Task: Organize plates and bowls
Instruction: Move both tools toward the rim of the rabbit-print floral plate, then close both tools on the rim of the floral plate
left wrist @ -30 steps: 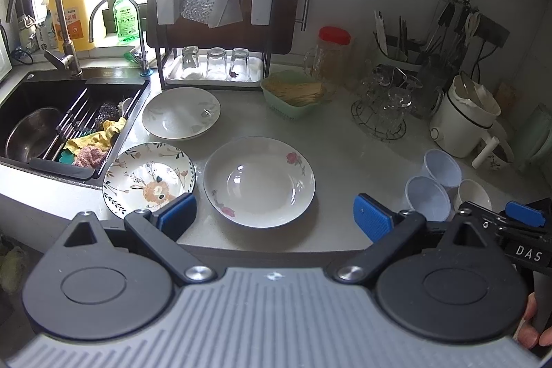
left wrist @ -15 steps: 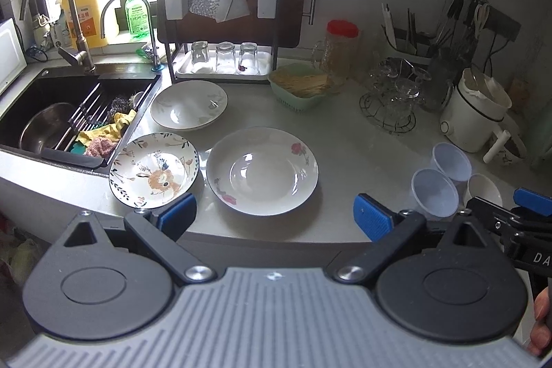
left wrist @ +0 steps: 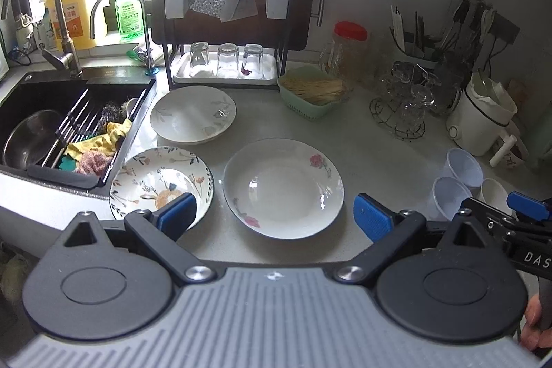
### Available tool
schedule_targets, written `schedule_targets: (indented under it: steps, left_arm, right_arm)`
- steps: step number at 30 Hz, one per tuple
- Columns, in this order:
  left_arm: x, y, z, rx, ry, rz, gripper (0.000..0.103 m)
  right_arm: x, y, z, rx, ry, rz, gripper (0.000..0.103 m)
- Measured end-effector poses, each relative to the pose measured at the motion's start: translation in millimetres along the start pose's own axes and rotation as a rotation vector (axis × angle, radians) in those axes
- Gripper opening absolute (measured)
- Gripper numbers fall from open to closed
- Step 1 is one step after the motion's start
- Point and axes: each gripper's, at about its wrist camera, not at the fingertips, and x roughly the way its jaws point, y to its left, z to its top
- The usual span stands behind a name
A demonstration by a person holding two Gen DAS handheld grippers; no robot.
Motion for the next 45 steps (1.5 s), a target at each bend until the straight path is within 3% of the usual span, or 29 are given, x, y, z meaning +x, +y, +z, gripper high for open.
schedule_targets:
  steps: [4, 8, 20, 27, 36, 45]
  left_arm:
    - [9.8, 31.7, 22.2, 0.030, -0.042, 0.052, 0.099]
    - [23.3, 75.2, 45.0, -0.001, -0.053, 0.037, 0.099]
    - [69.5, 160.0, 63.6, 0.029, 0.044, -0.016, 0.099]
    - [112.9, 205.7, 58.6, 0.058, 0.109, -0.046, 0.099]
    - [187.2, 250.2, 44.1, 0.050, 0.208, -0.066, 0.096]
    - [223.6, 277.5, 32.0, 0.021, 0.300, -0.068, 0.087]
  right_arm:
    - [24.5, 19.9, 3.4, 0.031, 0.044, 0.017, 0.103]
    - [39.8, 37.1, 2.9, 0.053, 0.048, 0.002, 0.103]
    - [83.1, 114.5, 2.0, 0.128, 0.101, 0.053, 0.097]
    - [111.9, 166.7, -22.8, 0.049, 0.101, 0.010, 0.096]
    - [156.9, 182.3, -40.7, 0.108, 0.194, 0.038, 0.067]
    - [198.1, 181.1, -45.5, 0.249, 0.278, 0.129, 0.063]
